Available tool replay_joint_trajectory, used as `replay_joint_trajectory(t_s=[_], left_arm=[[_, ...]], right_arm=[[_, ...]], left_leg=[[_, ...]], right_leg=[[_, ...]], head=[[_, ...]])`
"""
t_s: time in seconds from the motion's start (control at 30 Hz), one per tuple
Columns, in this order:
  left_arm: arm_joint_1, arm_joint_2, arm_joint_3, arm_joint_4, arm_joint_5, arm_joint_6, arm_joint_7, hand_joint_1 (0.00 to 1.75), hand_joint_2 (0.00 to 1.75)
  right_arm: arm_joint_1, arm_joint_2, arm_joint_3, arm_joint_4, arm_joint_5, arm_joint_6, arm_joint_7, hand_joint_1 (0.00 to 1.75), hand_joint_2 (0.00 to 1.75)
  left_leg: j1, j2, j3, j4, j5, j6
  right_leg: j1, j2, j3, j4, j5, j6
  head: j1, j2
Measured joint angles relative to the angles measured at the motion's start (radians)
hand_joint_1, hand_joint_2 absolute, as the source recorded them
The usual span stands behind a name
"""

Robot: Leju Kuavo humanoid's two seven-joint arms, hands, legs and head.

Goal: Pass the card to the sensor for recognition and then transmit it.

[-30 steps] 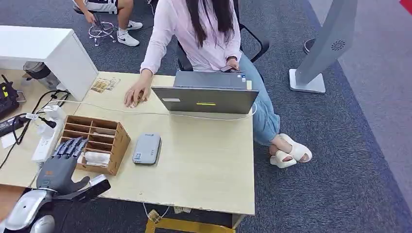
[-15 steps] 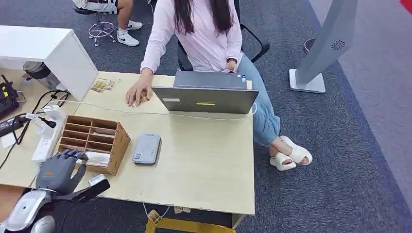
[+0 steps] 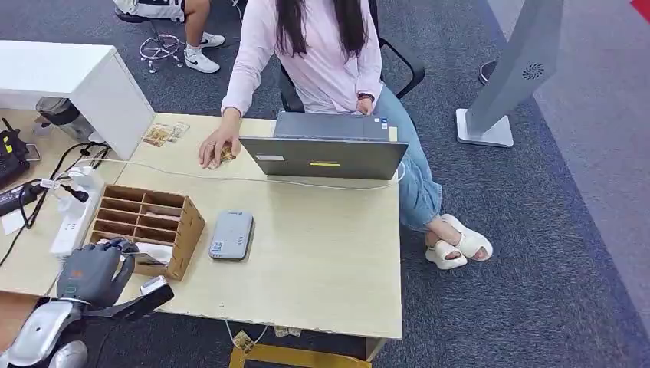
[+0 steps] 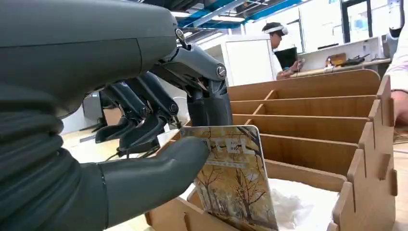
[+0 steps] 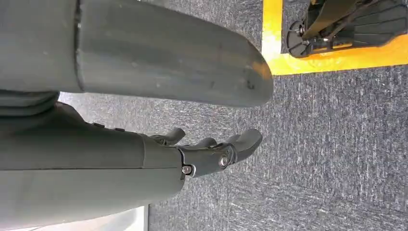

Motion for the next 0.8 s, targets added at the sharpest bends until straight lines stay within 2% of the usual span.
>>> replay_joint_trajectory(t_s=[0.23, 0.6, 0.7, 0.8], left_arm=[[0.009, 0.0, 0.0, -0.041, 0.01, 0.038, -0.017, 1.75, 1.75], [0.032, 0.002, 0.0, -0.216, 0.053, 0.077, -0.045, 1.75, 1.75], [-0.003, 0.004, 0.0, -0.222, 0.059, 0.082, -0.045, 1.75, 1.75], [-0.105, 0.005, 0.0, -0.19, 0.045, 0.098, -0.045, 1.75, 1.75]], right_arm=[[0.0, 0.0, -0.01, 0.0, 0.0, -0.006, 0.01, 0.0, 0.0], [0.0, 0.0, -0.023, 0.0, 0.013, -0.016, 0.017, 0.0, 0.0], [0.0, 0.0, -0.024, 0.0, 0.023, -0.013, 0.017, 0.0, 0.0], [-0.003, 0.0, -0.024, 0.0, 0.046, 0.0, 0.019, 0.0, 0.0]], left_leg=[[0.0, 0.0, 0.0, 0.0, 0.0, 0.0], [0.0, -0.001, 0.0, 0.0, 0.0, 0.0], [0.0, -0.001, 0.0, 0.0, 0.001, 0.0], [0.0, -0.005, 0.0, 0.0, 0.003, -0.001]], right_leg=[[0.0, 0.0, 0.0, 0.0, 0.0, 0.0], [0.0, 0.0, 0.0, 0.0, 0.0, 0.0], [0.0, -0.002, 0.0, 0.0, 0.0, 0.0], [0.0, -0.005, 0.001, 0.0, 0.001, -0.001]], head=[[0.0, 0.0], [0.0, 0.0], [0.0, 0.0], [0.0, 0.0]])
